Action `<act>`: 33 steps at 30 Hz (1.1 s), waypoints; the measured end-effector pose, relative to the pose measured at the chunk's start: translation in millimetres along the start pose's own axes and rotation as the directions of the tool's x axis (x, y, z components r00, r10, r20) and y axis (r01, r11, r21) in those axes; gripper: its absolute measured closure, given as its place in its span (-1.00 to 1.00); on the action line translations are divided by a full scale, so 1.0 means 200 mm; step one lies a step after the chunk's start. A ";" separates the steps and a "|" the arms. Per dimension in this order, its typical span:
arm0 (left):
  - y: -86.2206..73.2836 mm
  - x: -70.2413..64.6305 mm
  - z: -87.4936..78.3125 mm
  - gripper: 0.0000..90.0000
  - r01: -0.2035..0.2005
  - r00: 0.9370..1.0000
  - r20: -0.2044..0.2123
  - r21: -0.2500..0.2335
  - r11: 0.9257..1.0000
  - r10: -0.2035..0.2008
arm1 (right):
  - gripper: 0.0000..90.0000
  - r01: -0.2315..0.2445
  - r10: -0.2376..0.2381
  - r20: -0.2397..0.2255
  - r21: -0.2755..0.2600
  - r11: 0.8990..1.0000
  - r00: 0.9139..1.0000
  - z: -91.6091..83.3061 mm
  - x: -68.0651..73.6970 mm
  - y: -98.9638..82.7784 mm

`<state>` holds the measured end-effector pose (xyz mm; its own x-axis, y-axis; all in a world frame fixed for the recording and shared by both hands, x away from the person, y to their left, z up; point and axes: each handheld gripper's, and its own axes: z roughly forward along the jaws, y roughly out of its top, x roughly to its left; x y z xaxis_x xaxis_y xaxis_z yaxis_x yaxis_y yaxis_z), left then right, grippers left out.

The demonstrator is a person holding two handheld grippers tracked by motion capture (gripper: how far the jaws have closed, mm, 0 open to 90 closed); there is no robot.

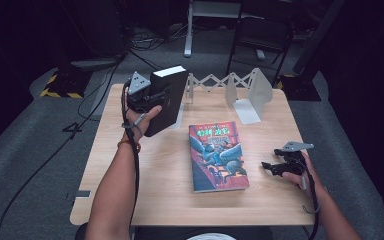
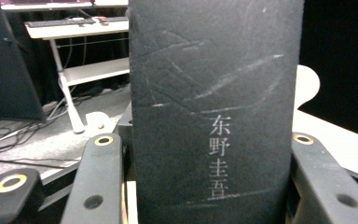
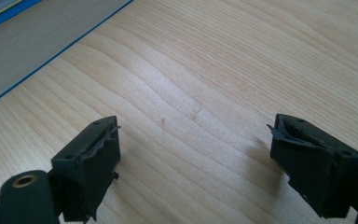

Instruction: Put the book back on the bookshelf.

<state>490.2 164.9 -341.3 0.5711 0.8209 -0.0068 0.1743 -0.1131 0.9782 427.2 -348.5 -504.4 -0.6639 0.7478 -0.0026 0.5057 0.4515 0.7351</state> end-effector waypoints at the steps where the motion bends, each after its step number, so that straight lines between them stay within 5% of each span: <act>1: 0.00 0.01 0.02 0.17 0.008 1.000 -0.007 0.004 1.000 -0.007 | -0.64 0.001 -0.001 0.000 0.000 1.000 1.000 0.00 0.00 0.00; 8: 0.00 0.01 0.07 0.17 -0.004 0.999 -0.036 0.028 1.000 0.005 | -0.64 0.003 -0.003 -0.002 -0.001 1.000 1.000 0.00 0.00 0.00; 19: 0.01 0.06 0.16 0.17 0.043 0.997 -0.067 0.060 0.997 -0.039 | -0.64 0.001 -0.001 -0.001 -0.001 1.000 1.000 0.00 0.00 0.00; 33: 0.02 0.04 0.32 0.17 -0.003 0.997 -0.076 0.101 0.995 0.011 | -0.64 0.004 -0.004 -0.004 -0.001 1.000 1.000 0.00 0.00 0.00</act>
<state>547.1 136.2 -350.4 0.5103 0.8598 0.0199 0.2525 -0.1719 0.9522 427.3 -349.0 -504.5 -0.6678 0.7443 -0.0028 0.5025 0.4536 0.7360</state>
